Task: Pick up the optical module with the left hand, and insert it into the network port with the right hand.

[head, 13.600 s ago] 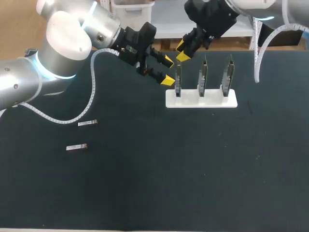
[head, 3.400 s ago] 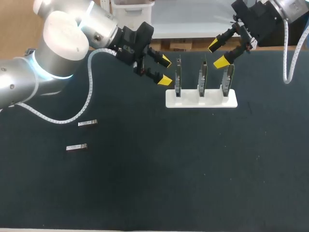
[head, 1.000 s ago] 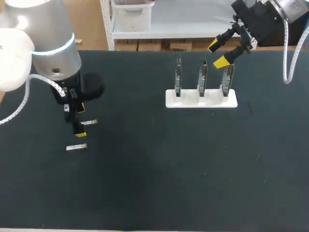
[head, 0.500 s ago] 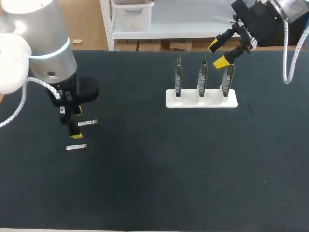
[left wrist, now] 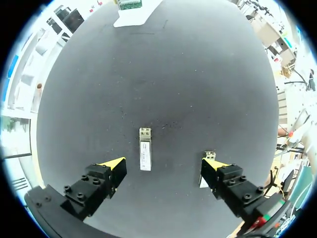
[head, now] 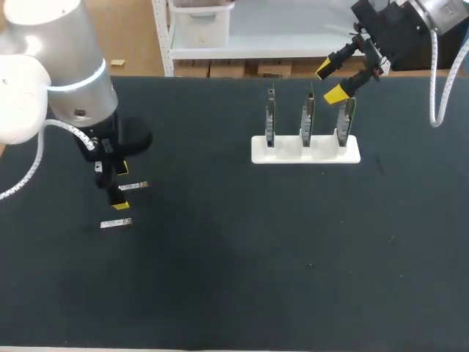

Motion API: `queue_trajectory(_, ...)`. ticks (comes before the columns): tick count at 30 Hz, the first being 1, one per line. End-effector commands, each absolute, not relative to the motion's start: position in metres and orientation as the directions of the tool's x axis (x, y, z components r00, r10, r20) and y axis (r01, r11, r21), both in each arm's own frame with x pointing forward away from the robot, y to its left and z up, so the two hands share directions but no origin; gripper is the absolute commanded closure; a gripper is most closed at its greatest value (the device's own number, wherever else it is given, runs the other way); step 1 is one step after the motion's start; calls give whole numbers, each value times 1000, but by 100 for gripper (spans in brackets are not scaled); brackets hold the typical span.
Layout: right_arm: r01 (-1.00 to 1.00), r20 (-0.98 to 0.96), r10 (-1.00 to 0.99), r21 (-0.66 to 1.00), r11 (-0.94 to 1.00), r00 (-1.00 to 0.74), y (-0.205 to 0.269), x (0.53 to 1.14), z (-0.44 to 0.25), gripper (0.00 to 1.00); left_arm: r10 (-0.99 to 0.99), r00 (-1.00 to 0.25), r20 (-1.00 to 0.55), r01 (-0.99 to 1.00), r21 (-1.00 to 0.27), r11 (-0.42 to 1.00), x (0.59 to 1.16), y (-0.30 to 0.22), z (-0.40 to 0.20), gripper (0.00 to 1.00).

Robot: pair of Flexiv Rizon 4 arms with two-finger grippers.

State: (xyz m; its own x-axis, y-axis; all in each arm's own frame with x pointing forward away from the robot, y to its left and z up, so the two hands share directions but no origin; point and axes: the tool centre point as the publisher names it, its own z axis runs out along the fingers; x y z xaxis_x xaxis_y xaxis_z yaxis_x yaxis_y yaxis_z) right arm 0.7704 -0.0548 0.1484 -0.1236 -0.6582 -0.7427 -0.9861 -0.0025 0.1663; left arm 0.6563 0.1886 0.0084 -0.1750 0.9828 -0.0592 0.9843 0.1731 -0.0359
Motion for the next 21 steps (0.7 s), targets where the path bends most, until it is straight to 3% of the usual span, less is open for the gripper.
queue_trajectory(1,-987,-743,-658,162,1,-123,-55,768,148,0,983,-173,-61,984,-49,170,662,189,2,0)
queue_trajectory(21,-987,-743,-658,162,1,-123,-55,768,148,0,982,-182,-51,981,-78,178,666,194,-9,0)
